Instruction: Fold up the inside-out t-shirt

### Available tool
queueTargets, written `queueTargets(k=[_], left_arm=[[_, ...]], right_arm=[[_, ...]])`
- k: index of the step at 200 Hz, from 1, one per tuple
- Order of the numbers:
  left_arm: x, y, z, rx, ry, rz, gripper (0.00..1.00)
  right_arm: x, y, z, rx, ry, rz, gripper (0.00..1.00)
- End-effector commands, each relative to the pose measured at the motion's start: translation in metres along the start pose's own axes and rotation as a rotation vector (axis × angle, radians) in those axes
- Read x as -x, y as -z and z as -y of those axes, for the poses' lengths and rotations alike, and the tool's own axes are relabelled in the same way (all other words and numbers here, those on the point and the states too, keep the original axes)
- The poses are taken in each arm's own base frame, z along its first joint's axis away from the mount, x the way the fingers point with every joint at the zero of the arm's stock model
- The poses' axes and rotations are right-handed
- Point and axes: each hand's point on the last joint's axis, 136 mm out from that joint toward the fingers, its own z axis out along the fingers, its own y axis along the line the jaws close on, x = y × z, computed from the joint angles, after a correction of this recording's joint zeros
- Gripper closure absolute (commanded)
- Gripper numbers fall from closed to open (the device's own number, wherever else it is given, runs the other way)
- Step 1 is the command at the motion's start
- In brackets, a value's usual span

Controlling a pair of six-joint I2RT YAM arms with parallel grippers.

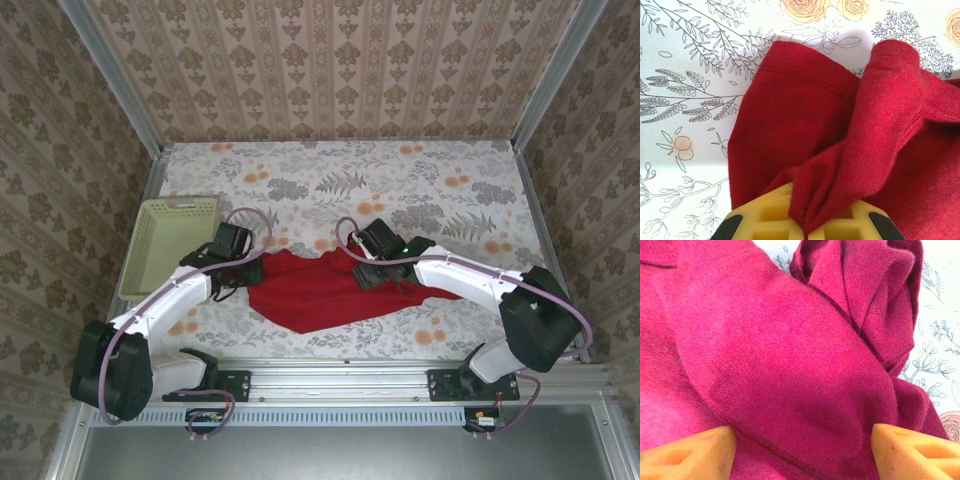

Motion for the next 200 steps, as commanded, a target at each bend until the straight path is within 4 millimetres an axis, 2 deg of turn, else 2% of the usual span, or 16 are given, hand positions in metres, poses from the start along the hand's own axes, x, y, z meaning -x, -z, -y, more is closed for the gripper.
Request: queueTargets(k=[1,19,36,58,69,76,102,129,162,200], left_arm=[[0.002,0.004,-0.001,-0.009,0.022,0.011,1.0],[0.005,0.007,-0.001,-0.01,0.022,0.019,1.0],[0.008,0.01,-0.001,-0.009,0.024,0.027,1.0],[0.017,0.022,0.0,-0.007,0.016,0.057,1.0],[0.025,0.032,0.002,-0.008,0.007,0.088,1.0],[0.032,0.041,0.004,-0.011,0.002,0.114,1.0],[0.058,0.081,0.013,-0.035,-0.007,0.24,1.0],[0.082,0.131,0.023,-0.082,-0.013,0.398,1.0],[0.101,0.194,0.037,-0.158,-0.038,0.59,1.0],[0.109,0.266,0.054,-0.261,-0.096,0.78,0.99]], right_arm=[[0.006,-0.002,0.006,-0.049,0.031,-0.005,0.35],[0.005,-0.003,0.012,-0.086,0.022,-0.016,0.52],[0.01,0.009,0.023,-0.137,-0.003,0.018,0.72],[0.022,0.045,0.045,-0.229,-0.054,0.115,0.89],[0.034,0.077,0.059,-0.266,-0.098,0.212,0.96],[0.034,0.094,0.069,-0.294,-0.12,0.235,1.0],[0.047,0.162,0.095,-0.323,-0.221,0.399,1.0],[0.054,0.221,0.109,-0.301,-0.296,0.54,1.0],[0.057,0.277,0.118,-0.267,-0.365,0.684,1.0],[0.058,0.327,0.12,-0.201,-0.408,0.805,1.0]])
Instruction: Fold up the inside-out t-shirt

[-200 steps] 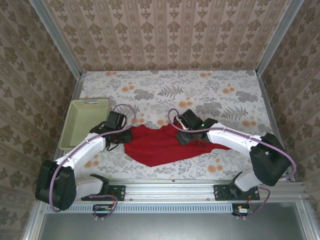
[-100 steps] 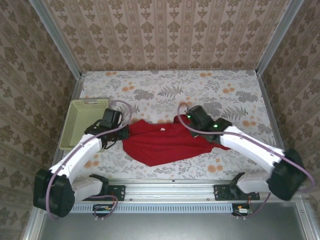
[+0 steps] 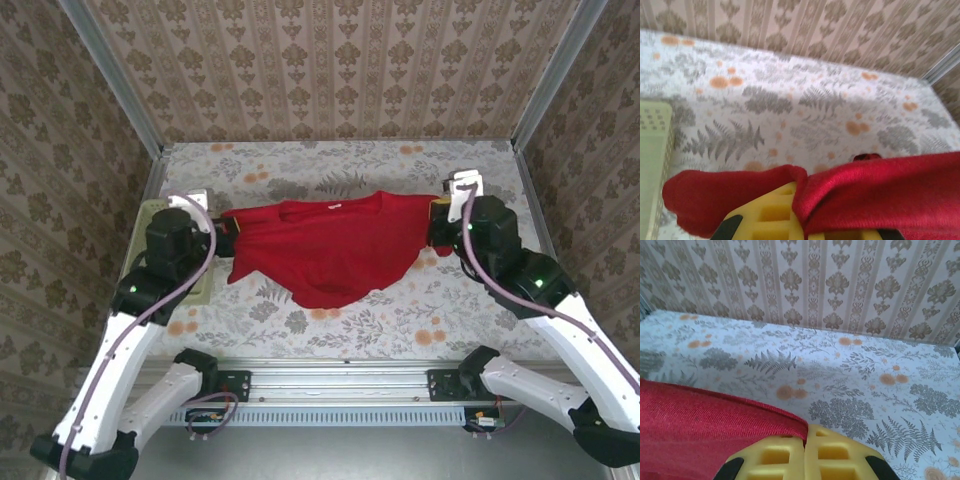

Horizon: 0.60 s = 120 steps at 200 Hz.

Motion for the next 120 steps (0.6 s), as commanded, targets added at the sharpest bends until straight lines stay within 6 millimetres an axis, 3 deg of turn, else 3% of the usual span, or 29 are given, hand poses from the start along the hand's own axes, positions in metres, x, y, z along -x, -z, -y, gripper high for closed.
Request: queueTargets(k=[1,27,53,82,120], left_arm=[[0.039,0.032,0.014,-0.04,-0.051,0.136,0.99],[0.057,0.05,0.037,-0.139,-0.086,0.191,0.93],[0.041,0.022,0.038,-0.161,-0.071,0.086,0.92],[-0.013,-0.041,0.016,-0.084,-0.027,-0.179,0.92],[-0.086,-0.107,-0.023,0.064,0.003,-0.478,0.9]], right_arm=[[0.025,0.028,0.013,-0.002,-0.065,0.07,1.0],[0.037,0.039,0.01,0.038,-0.085,0.099,1.0],[0.022,0.025,0.01,0.01,-0.083,0.036,1.0],[-0.027,-0.016,0.016,-0.033,-0.138,-0.127,1.0],[-0.122,-0.081,0.029,-0.027,-0.324,-0.413,1.0]])
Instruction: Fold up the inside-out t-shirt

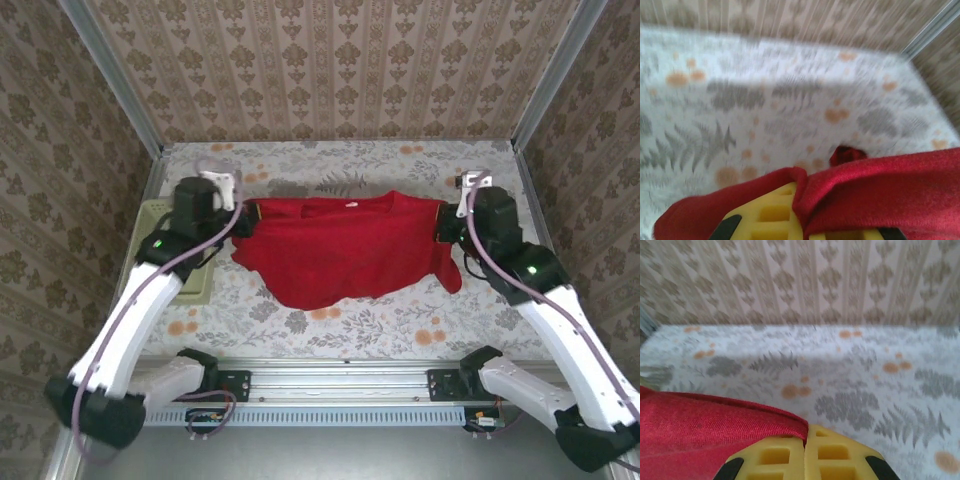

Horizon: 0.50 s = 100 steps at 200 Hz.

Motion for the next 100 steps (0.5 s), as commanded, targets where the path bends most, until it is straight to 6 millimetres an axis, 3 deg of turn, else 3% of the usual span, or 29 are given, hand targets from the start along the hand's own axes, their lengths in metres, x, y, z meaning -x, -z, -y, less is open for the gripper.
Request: queueTargets(k=[1,21,42,100], left_arm=[[-0.043,-0.035,-0.03,0.097,0.027,-0.189,0.9],[-0.063,-0.065,-0.043,0.127,0.031,-0.295,0.89],[-0.077,-0.088,-0.049,0.128,0.031,-0.365,0.86],[-0.088,-0.111,-0.055,0.142,0.002,-0.413,0.57]], right_arm=[[-0.048,-0.045,0.005,0.042,-0.13,-0.189,1.0],[-0.076,-0.076,0.009,0.039,-0.148,-0.289,1.0],[-0.088,-0.094,0.009,0.035,-0.137,-0.318,1.0],[-0.096,-0.115,0.01,0.02,-0.111,-0.352,0.99]])
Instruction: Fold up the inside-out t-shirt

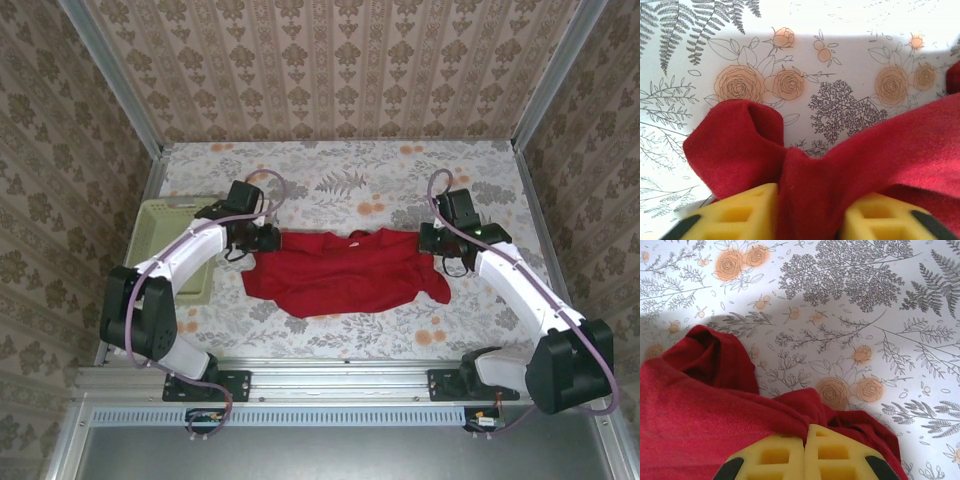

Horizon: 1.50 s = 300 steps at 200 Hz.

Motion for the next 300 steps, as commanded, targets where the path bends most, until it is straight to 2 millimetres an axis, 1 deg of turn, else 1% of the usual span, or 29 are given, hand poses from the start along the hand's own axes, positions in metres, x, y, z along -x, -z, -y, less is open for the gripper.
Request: queueTargets(k=[1,30,52,73,92,108,120,129,141,143,146,149,154,170,176,186,205,217,228,248,259,272,282,300], left_arm=[[0.012,-0.001,0.001,0.009,-0.036,0.024,0.57],[0.009,-0.006,-0.001,0.08,-0.093,0.027,0.52],[0.008,-0.01,-0.002,0.11,-0.112,0.031,0.52],[0.001,-0.023,-0.006,0.116,-0.105,-0.009,0.53],[-0.006,-0.04,-0.011,0.135,-0.09,-0.072,0.54],[-0.008,-0.053,-0.014,0.134,-0.071,-0.114,0.62],[-0.008,-0.057,-0.013,0.126,-0.065,-0.125,0.75],[-0.004,-0.055,-0.009,0.11,-0.062,-0.111,0.86],[0.007,-0.044,-0.004,0.101,-0.064,-0.067,0.98],[0.01,-0.041,-0.003,0.099,-0.063,-0.057,1.0],[0.014,-0.035,-0.001,0.098,-0.066,-0.038,1.0],[0.018,-0.03,0.0,0.099,-0.068,-0.019,1.0],[0.025,-0.019,0.002,0.1,-0.074,0.017,1.0],[0.053,0.028,0.013,0.092,-0.092,0.173,1.0],[0.062,0.049,0.017,0.084,-0.102,0.237,1.0],[0.076,0.089,0.026,0.068,-0.11,0.358,1.0],[0.093,0.164,0.037,0.039,-0.119,0.582,1.0],[0.098,0.206,0.042,0.022,-0.117,0.704,1.0],[0.099,0.238,0.046,0.007,-0.122,0.791,1.0],[0.098,0.285,0.05,-0.007,-0.139,0.912,1.0],[0.097,0.31,0.051,-0.003,-0.147,0.972,1.0],[0.098,0.34,0.051,0.011,-0.142,1.042,1.0],[0.099,0.362,0.054,0.009,-0.153,1.092,1.0],[0.104,0.394,0.061,0.004,-0.184,1.17,1.0]], right_arm=[[0.009,-0.008,-0.005,0.02,-0.002,0.015,0.99],[0.007,-0.014,-0.001,0.002,0.001,0.003,0.97],[0.007,-0.015,0.003,-0.021,0.003,0.002,0.95],[0.007,-0.017,0.007,-0.041,0.005,-0.003,0.95],[0.006,-0.02,0.007,-0.043,0.008,-0.01,0.93],[0.007,-0.019,0.004,-0.031,0.009,-0.008,0.93],[0.011,-0.013,0.002,-0.019,0.009,0.009,0.93],[0.018,-0.005,-0.001,-0.01,0.013,0.035,0.94],[0.03,0.011,-0.006,0.007,0.02,0.079,0.95],[0.033,0.014,-0.007,0.011,0.023,0.09,0.95],[0.038,0.019,-0.009,0.019,0.025,0.109,0.95],[0.037,0.023,-0.009,0.017,0.027,0.103,0.96],[0.042,0.033,-0.012,0.028,0.033,0.125,0.96],[0.061,0.065,-0.02,0.064,0.046,0.207,0.97],[0.067,0.077,-0.023,0.076,0.052,0.236,0.97],[0.077,0.099,-0.028,0.092,0.054,0.285,0.98],[0.095,0.139,-0.035,0.12,0.053,0.372,1.0],[0.104,0.164,-0.04,0.148,0.051,0.428,1.0],[0.111,0.187,-0.045,0.18,0.049,0.479,1.0],[0.118,0.226,-0.059,0.27,0.058,0.561,1.0],[0.119,0.244,-0.068,0.335,0.065,0.589,1.0],[0.118,0.26,-0.082,0.419,0.082,0.604,1.0],[0.115,0.269,-0.093,0.468,0.107,0.613,1.0],[0.104,0.278,-0.113,0.504,0.188,0.635,1.0]])
